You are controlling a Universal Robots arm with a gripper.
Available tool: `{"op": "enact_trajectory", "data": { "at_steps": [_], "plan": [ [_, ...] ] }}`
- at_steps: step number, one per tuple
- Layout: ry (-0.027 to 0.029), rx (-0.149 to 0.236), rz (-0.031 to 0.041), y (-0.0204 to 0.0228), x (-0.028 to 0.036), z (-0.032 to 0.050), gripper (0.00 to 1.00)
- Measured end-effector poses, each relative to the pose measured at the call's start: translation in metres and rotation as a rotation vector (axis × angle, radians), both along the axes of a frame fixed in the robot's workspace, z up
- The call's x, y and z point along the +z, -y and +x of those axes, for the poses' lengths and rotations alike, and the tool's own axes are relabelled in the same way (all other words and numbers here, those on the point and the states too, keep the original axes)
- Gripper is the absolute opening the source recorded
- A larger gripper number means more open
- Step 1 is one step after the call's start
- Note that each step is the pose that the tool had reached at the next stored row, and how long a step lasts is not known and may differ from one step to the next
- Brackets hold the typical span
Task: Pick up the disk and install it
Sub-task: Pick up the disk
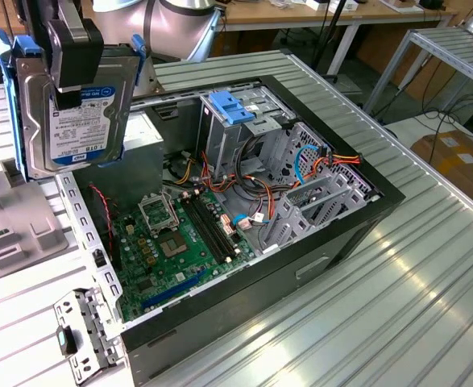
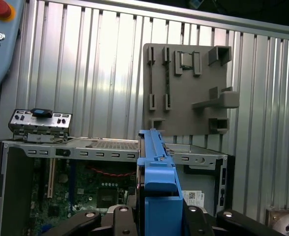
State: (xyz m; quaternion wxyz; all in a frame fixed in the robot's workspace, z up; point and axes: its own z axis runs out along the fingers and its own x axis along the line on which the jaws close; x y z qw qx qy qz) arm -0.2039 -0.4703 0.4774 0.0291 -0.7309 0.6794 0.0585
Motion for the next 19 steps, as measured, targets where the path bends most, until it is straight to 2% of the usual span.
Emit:
{"op": "enact_trajectory", "data": {
  "at_steps": [4,9,13,19],
  "plan": [
    [0.0000,0.000,0.0000,0.0039,-0.0001,0.0004,0.36],
    [-0.0001,0.000,-0.0001,0.0117,-0.0002,0.0013,0.36],
    [0.0000,0.000,0.0000,0.0159,-0.0003,0.0019,0.36],
    [-0.0001,0.000,0.0000,0.0243,-0.0005,0.0037,0.36]
  ]
}}
